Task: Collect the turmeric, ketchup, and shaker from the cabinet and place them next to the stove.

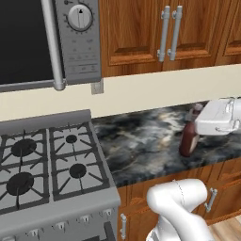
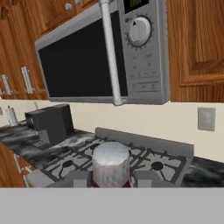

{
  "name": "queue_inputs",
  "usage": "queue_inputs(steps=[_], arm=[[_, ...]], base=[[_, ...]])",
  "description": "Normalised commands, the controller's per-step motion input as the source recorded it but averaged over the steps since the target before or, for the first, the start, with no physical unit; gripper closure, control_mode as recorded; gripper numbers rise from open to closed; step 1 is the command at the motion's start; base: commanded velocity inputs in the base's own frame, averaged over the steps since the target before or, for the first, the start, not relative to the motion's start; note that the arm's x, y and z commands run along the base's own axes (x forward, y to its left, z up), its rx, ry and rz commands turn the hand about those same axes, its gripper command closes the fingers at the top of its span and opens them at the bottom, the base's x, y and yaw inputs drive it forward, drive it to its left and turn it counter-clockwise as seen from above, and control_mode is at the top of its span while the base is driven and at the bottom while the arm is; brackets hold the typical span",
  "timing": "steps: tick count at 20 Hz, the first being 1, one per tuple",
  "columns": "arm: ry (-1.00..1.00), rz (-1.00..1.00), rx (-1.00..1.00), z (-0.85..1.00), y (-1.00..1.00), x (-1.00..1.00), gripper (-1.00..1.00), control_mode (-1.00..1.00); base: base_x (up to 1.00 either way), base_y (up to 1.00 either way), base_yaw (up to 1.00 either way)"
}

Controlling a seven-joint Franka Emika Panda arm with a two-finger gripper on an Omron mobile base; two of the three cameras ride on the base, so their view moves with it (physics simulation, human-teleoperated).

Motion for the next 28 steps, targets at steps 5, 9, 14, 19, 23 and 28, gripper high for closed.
queue_inputs(steps=[5, 9, 14, 19, 23, 28], arm=[[-0.01, 0.03, -0.05, -0.5, 0.05, 0.36, 1.0, -1.0], [-0.07, 0.07, -0.08, -0.51, 0.0, 0.65, 1.0, -1.0], [-0.08, 0.06, -0.11, -0.43, 0.01, 0.8, 1.0, -1.0], [-0.05, 0.05, -0.02, -0.25, 0.09, 0.84, 1.0, -1.0], [0.0, 0.1, 0.0, -0.26, 0.28, 0.67, 1.0, -1.0], [0.0, 0.1, 0.0, -0.37, 0.48, 0.5, 1.0, -1.0]], base=[[0.0, 0.0, 0.0], [0.0, 0.0, 0.0], [0.0, 0.0, 0.0], [0.0, 0.0, 0.0], [0.0, 0.0, 0.0], [0.0, 0.0, 0.0]])
